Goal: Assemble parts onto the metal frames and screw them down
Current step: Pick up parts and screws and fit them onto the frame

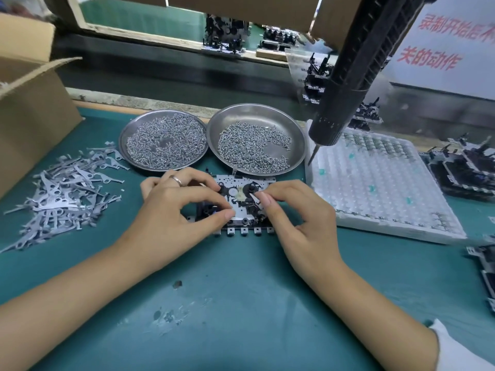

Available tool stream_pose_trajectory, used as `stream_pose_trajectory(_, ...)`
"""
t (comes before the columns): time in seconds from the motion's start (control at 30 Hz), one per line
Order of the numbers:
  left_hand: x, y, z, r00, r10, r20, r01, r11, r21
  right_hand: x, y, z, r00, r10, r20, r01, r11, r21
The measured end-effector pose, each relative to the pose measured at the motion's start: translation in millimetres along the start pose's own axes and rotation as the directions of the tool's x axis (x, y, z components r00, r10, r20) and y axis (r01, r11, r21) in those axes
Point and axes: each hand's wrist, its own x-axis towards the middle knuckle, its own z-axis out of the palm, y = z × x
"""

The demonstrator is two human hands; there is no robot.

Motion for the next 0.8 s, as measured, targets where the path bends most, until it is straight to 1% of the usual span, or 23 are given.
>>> stream_pose_trajectory(0.07,2,-3,-4,0.999,0.028,-0.026,-0.027,1.0,0.001,0,0,1,0.999,0.021,-0.026,-0.02,1.0,0.022)
stream_pose_trajectory(0.13,9,-8,-10,0.995,0.039,-0.094,-0.038,0.999,0.021,1,0,1,0.997,0.047,-0.057,-0.045,0.998,0.044)
stream_pose_trajectory(0.17,15,-13,-14,0.99,0.03,-0.14,-0.02,0.997,0.072,1,0,1,0.996,0.058,-0.065,-0.054,0.997,0.052)
stream_pose_trajectory(0.2,22,-20,-18,0.984,0.012,-0.175,0.018,0.986,0.168,1,0,0,0.995,0.067,-0.07,-0.063,0.996,0.059)
stream_pose_trajectory(0.23,30,-26,-22,0.982,-0.025,-0.186,0.08,0.953,0.293,1,0,0,0.995,0.074,-0.072,-0.069,0.995,0.067)
stream_pose_trajectory(0.27,37,-33,-24,0.981,-0.092,-0.169,0.154,0.9,0.408,1,0,1,0.994,0.078,-0.071,-0.073,0.995,0.073)
stream_pose_trajectory(0.3,45,-38,-26,0.975,-0.176,-0.137,0.221,0.845,0.488,1,-1,1,0.994,0.079,-0.07,-0.073,0.994,0.077)
stream_pose_trajectory(0.33,51,-41,-27,0.963,-0.252,-0.101,0.266,0.808,0.526,1,-1,1,0.995,0.077,-0.068,-0.071,0.994,0.079)
stream_pose_trajectory(0.37,57,-42,-27,0.952,-0.296,-0.071,0.287,0.795,0.534,1,-1,2,0.995,0.075,-0.067,-0.069,0.994,0.08)
stream_pose_trajectory(0.4,62,-43,-27,0.949,-0.312,-0.055,0.293,0.799,0.525,1,-1,2,0.995,0.074,-0.065,-0.069,0.994,0.083)
stream_pose_trajectory(0.47,69,-41,-28,0.952,-0.299,-0.066,0.292,0.823,0.488,1,-1,2,0.995,0.078,-0.062,-0.072,0.994,0.085)
stream_pose_trajectory(0.67,64,-42,-28,0.97,-0.162,-0.181,0.229,0.859,0.459,2,-1,1,0.991,0.117,-0.058,-0.11,0.988,0.108)
stream_pose_trajectory(0.8,59,-42,-26,0.951,-0.101,-0.291,0.208,0.907,0.367,3,1,1,0.992,0.113,-0.061,-0.105,0.987,0.123)
